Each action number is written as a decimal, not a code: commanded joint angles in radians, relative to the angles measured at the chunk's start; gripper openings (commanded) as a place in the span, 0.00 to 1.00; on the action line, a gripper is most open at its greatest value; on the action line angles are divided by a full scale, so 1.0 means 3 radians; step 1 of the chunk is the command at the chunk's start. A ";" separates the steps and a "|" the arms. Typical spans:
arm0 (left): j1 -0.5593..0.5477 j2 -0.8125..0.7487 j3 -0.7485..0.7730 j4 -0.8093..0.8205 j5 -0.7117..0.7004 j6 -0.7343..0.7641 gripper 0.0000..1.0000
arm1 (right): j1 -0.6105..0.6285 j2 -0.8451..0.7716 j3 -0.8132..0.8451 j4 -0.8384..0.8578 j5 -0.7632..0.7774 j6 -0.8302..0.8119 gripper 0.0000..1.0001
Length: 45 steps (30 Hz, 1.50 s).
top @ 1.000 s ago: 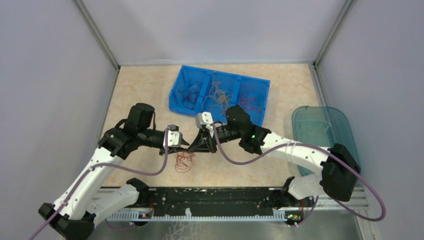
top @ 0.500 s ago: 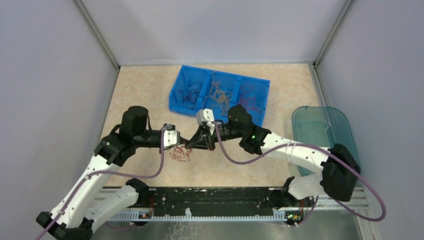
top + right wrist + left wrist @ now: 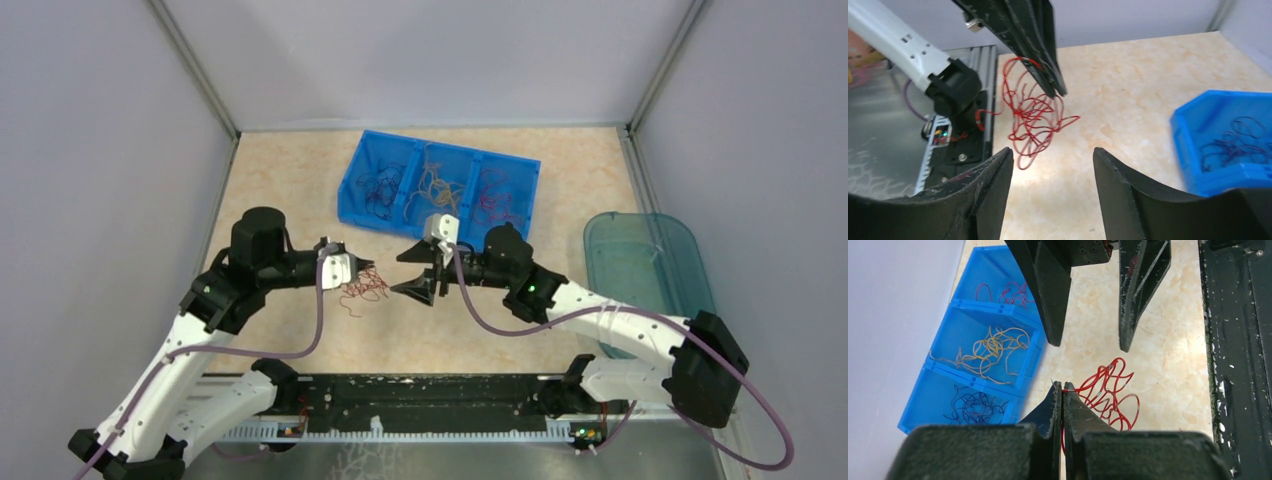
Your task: Untangle the cables
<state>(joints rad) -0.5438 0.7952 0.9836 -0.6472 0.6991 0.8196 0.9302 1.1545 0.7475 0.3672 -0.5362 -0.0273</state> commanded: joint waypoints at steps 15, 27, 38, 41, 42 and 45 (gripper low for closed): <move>-0.0017 0.0102 0.0356 0.0401 0.0223 -0.0632 0.01 | 0.0070 0.0430 0.0037 0.2049 0.0099 0.1144 0.64; -0.0018 0.0222 0.0495 0.0434 0.0400 -0.1030 0.01 | 0.0458 0.0677 0.0047 0.2358 0.1797 0.0682 0.50; -0.0018 0.0309 0.0720 0.0486 0.0472 -0.1404 0.01 | 0.0693 0.0994 -0.0019 0.2597 0.2541 0.0103 0.50; -0.0018 0.0357 0.0911 0.0459 0.0502 -0.1448 0.01 | 0.0692 0.0993 -0.0241 0.2626 0.2619 0.0149 0.47; -0.0021 0.0376 0.0985 0.0455 0.0506 -0.1456 0.01 | 0.0690 0.0978 -0.0324 0.2642 0.2632 0.0180 0.47; -0.0018 0.0434 0.1194 0.0454 0.0507 -0.1493 0.01 | 0.0693 0.0918 -0.0536 0.2649 0.2644 0.0278 0.47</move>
<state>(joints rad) -0.5438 0.9184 1.2469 -0.5179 0.8139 0.4126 1.1316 1.4540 0.6506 1.1061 0.2104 0.0368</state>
